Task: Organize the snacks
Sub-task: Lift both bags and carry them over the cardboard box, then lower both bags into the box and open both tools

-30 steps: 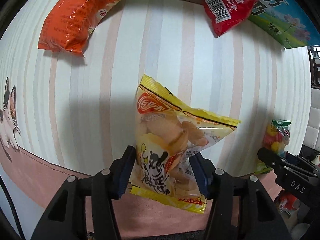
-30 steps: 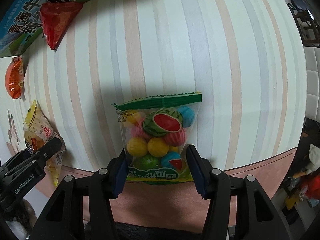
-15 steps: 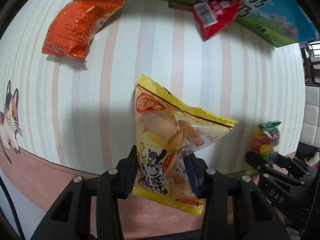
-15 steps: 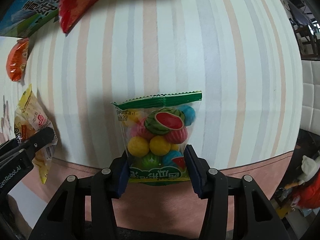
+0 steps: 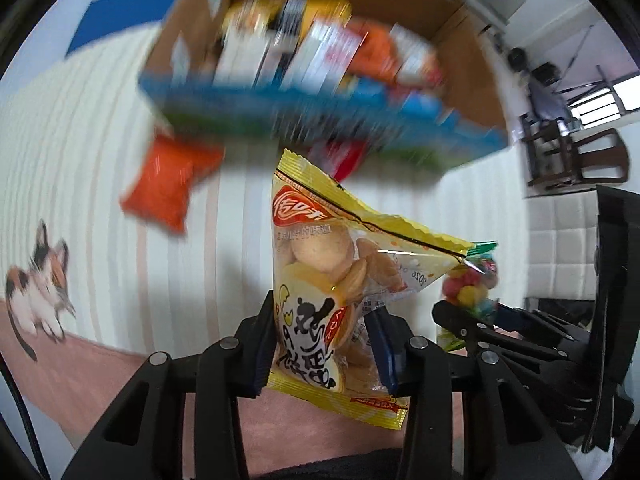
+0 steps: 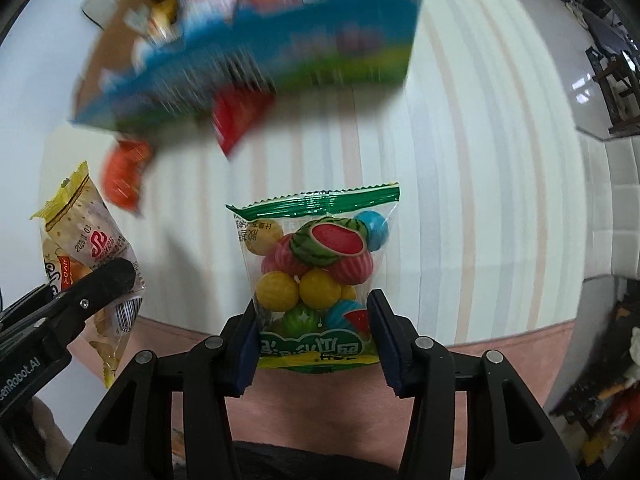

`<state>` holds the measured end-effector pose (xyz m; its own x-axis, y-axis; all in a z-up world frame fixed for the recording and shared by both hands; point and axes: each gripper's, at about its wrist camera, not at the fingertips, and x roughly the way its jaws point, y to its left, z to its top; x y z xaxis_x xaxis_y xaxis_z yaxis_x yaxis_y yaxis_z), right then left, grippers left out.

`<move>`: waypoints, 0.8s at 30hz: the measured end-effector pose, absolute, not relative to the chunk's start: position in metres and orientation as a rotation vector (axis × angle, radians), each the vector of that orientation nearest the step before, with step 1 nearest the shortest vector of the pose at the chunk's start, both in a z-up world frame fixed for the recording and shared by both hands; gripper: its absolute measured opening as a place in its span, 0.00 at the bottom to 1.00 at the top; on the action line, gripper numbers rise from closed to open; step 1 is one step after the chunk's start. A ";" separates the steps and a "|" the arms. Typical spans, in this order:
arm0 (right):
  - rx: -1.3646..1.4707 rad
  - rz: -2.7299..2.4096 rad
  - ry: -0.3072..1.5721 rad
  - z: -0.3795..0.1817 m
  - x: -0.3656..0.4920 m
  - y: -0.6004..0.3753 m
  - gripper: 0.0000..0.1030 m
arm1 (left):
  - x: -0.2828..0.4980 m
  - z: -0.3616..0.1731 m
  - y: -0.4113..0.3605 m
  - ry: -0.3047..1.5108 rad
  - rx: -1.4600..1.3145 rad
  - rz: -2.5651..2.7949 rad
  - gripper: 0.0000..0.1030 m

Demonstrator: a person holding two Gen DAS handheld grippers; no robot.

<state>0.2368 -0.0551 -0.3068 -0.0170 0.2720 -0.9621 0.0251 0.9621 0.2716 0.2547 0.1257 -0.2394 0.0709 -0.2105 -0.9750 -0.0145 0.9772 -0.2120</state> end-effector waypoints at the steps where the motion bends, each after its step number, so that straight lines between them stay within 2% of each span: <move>1: 0.245 0.205 1.549 -0.290 0.247 -0.059 0.48 | 0.263 -0.224 0.127 1.468 -0.185 -0.158 0.38; 6: 0.273 0.222 1.445 -0.236 0.294 -0.074 0.48 | 0.310 -0.179 0.127 1.388 -0.141 -0.167 0.38; 12: 0.265 0.203 1.376 -0.205 0.351 -0.079 0.47 | 0.375 -0.164 0.135 1.369 -0.054 -0.109 0.38; 17: 0.227 0.157 1.393 -0.212 0.397 -0.076 0.47 | 0.428 -0.185 0.145 1.421 0.035 -0.031 0.38; 24: 0.185 0.079 1.466 -0.242 0.448 -0.082 0.47 | 0.466 -0.247 0.158 1.580 0.230 0.068 0.40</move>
